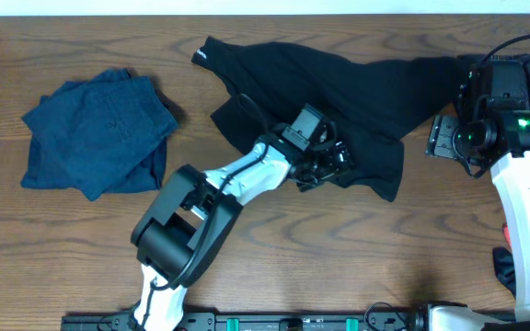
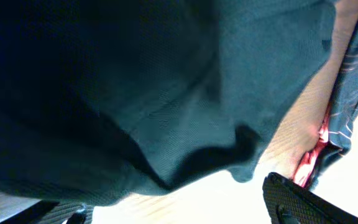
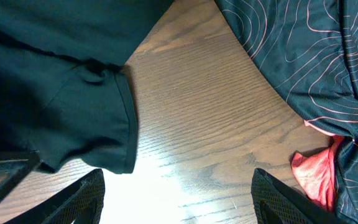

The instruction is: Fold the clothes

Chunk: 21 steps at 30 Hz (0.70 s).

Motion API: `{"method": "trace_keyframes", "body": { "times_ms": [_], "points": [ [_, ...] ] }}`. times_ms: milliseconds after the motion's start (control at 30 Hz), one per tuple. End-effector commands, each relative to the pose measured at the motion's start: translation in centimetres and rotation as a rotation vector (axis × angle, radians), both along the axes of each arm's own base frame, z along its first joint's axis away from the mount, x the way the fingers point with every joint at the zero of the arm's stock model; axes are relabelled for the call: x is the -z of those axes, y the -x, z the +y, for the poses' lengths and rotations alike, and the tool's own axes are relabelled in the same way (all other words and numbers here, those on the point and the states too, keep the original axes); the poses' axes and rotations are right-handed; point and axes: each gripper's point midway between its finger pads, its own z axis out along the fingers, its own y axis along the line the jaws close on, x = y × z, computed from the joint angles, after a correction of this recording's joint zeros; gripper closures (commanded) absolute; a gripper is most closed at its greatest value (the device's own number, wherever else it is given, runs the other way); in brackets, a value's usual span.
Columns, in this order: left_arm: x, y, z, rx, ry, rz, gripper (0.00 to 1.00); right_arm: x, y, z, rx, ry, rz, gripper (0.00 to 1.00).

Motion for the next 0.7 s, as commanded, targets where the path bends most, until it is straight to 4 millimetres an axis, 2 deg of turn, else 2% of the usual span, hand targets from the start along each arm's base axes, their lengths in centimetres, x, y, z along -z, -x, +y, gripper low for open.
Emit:
{"method": "trace_keyframes", "body": {
  "times_ms": [0, 167, 233, 267, 367, 500, 600, 667],
  "points": [
    [3.9, 1.3, 0.2, -0.072, -0.086, 0.087, 0.19, -0.4, -0.1, -0.4, 0.004, 0.012, -0.009, 0.26],
    [4.8, 0.3, 1.3, -0.12, -0.16, 0.039, 0.62, -0.4, 0.0, -0.4, 0.004, 0.013, -0.007, 0.26],
    [4.9, 0.0, 1.8, -0.132, -0.171, 0.04, 0.86, -0.4, 0.0, -0.4, 0.004, 0.013, -0.006, 0.26],
    [5.1, -0.1, 2.3, -0.141, -0.183, 0.049, 0.93, -0.4, 0.0, -0.4, 0.004, 0.013, -0.006, 0.26],
    [5.9, -0.4, 4.8, -0.186, -0.259, 0.077, 0.94, -0.4, 0.0, -0.4, 0.004, 0.013, -0.006, 0.26],
    [6.7, 0.1, 9.5, -0.168, -0.388, 0.133, 0.94, -0.3, 0.1, -0.4, 0.004, 0.012, -0.001, 0.26],
    [5.8, 2.3, 13.9, -0.101, -0.495, 0.226, 0.94, -0.3, 0.3, -0.4, 0.003, 0.013, 0.006, 0.26],
    [4.4, 4.0, 17.2, -0.027, -0.582, 0.271, 0.94, -0.2, 0.4, -0.4, -0.007, 0.016, 0.015, 0.26]
  ]
}}
